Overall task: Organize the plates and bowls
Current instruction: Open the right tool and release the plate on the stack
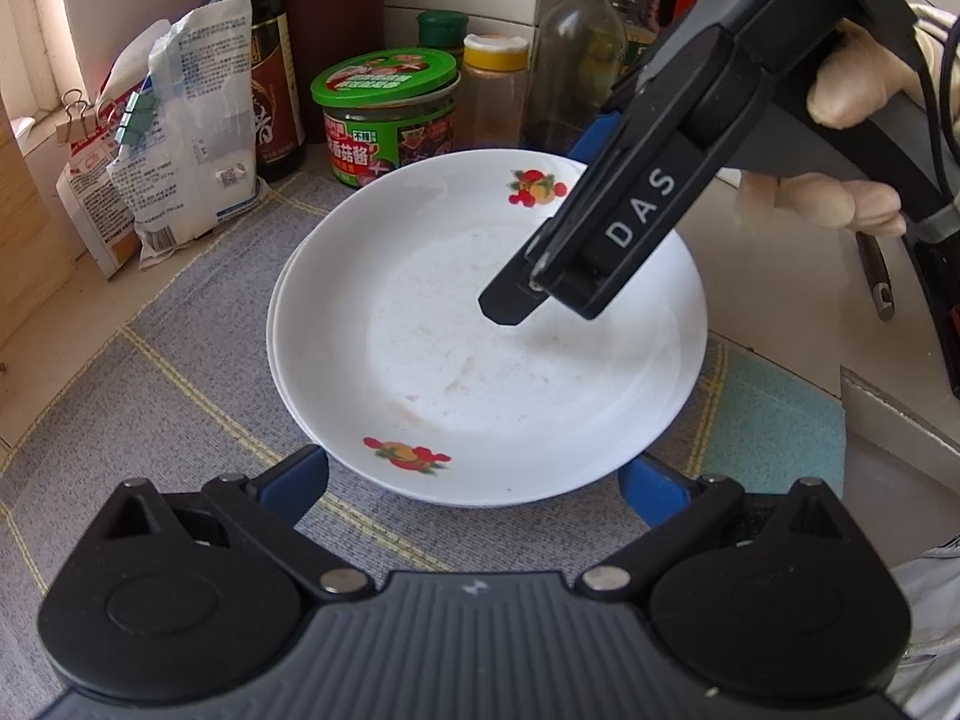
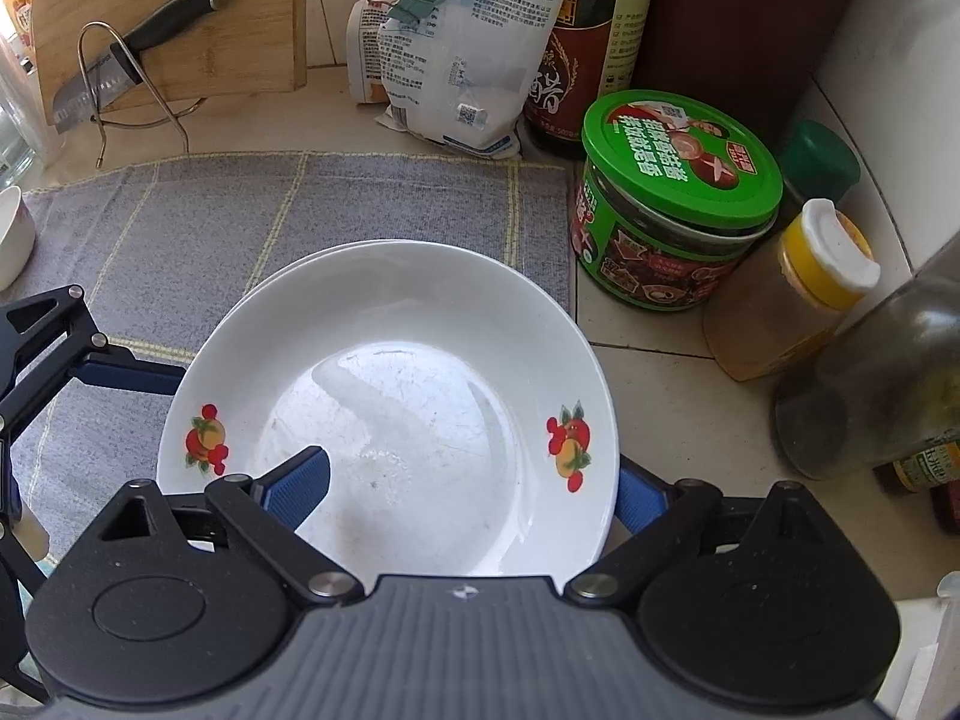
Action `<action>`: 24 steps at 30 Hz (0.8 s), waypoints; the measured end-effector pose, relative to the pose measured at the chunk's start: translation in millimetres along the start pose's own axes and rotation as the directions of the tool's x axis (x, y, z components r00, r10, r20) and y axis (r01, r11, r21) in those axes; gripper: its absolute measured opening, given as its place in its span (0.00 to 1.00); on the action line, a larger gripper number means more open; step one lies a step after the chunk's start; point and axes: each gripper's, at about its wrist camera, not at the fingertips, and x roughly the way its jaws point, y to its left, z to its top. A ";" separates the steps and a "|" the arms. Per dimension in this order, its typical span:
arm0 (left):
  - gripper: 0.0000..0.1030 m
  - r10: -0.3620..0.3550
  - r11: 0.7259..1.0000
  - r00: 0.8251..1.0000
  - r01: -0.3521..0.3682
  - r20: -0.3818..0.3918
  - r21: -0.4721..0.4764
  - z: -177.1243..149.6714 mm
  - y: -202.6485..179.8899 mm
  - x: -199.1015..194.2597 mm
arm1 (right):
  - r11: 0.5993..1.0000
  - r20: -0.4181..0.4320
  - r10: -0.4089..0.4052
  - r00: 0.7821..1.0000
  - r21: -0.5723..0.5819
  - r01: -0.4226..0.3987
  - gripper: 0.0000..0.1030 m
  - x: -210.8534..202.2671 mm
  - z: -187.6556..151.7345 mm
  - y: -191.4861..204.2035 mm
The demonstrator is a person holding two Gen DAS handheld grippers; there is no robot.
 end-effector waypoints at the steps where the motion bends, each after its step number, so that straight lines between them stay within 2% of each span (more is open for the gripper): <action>1: 0.99 0.001 1.000 1.000 -0.001 0.001 0.001 0.3 0.5 0.2 | 1.000 -0.001 -0.002 1.000 0.001 0.002 0.96 0.0 0.3 0.1; 13: 0.99 -0.010 1.000 1.000 0.010 -0.002 -0.005 -0.3 -0.2 1.5 | 0.999 -0.001 -0.030 1.000 -0.016 0.030 0.96 1.3 0.9 2.7; 18: 0.99 -0.029 0.998 0.998 0.031 0.049 -0.045 -1.1 5.4 -7.4 | 1.000 0.028 -0.015 0.999 -0.015 0.015 0.96 -6.6 -1.3 0.9; 24: 0.99 0.005 0.997 0.993 0.005 0.119 -0.083 -1.0 6.8 -19.5 | 1.000 0.111 0.008 0.994 0.011 -0.010 1.00 -23.8 -1.8 2.9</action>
